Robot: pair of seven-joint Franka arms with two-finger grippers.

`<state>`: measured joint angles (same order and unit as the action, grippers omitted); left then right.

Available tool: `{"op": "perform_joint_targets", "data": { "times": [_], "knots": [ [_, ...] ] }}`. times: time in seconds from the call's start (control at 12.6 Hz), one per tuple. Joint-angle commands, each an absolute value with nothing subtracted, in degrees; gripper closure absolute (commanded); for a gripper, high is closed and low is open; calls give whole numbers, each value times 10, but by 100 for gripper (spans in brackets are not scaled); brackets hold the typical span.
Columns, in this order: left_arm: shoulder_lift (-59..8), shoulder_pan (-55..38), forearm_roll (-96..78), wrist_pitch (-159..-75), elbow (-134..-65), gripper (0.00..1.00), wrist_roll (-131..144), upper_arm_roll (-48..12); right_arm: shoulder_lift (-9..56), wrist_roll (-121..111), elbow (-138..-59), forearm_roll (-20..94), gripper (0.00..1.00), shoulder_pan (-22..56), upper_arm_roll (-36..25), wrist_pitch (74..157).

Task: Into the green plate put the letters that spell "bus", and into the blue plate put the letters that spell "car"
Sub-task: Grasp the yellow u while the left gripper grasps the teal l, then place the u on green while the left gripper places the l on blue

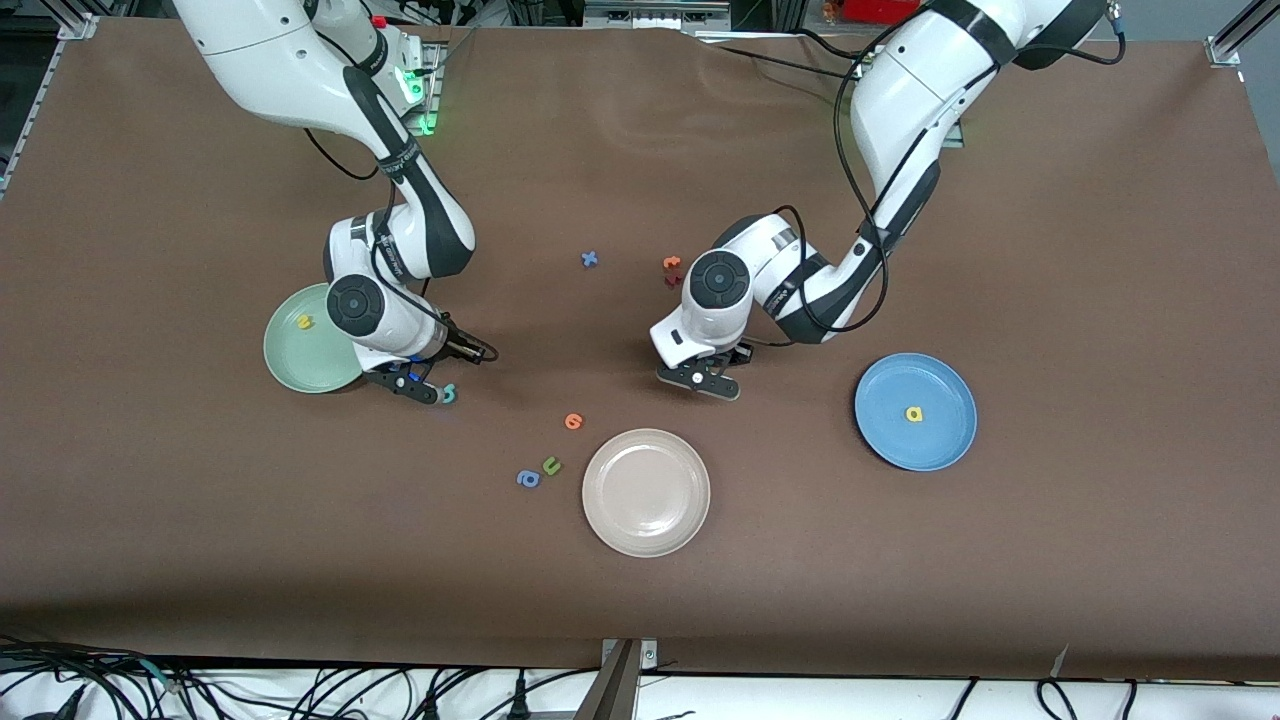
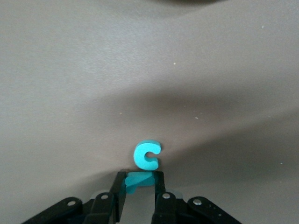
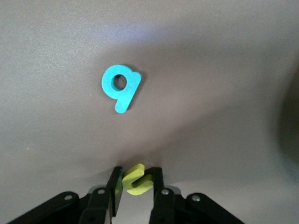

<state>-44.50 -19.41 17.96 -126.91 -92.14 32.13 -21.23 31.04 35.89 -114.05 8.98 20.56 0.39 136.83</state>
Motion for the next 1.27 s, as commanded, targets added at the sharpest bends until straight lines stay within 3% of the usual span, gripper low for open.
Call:
{"op": "perform_joint_targets", "data": {
  "times": [0.0,0.16,0.47,0.71,0.95,1.03,1.11,1.19],
  "knots": [
    [-397,-186,192,-1186,-916,91,308,-214,300,359,-1158,98,87,206,4,1369],
    [-374,-163,192,-1138,-915,91,281,-215,264,344,-1151,96,87,202,-4,1312],
    [-352,-82,199,-1077,-920,87,144,-214,218,208,-1129,96,87,201,-100,1161],
    [-358,-39,230,-1068,-936,87,104,-213,235,65,-1136,97,87,193,-172,1151],
    [-372,-1,282,-1085,-933,85,72,-214,265,-10,-1147,98,85,157,-177,1185],
    [-378,10,309,-1109,-933,78,71,-214,267,-18,-1153,98,74,156,-177,1196],
    [-388,19,320,-1125,-933,69,71,-214,266,-17,-1152,98,33,156,-177,1195],
    [-388,19,320,-1128,-933,60,71,-214,263,-13,-1152,99,6,156,-177,1192]
  ]
}}
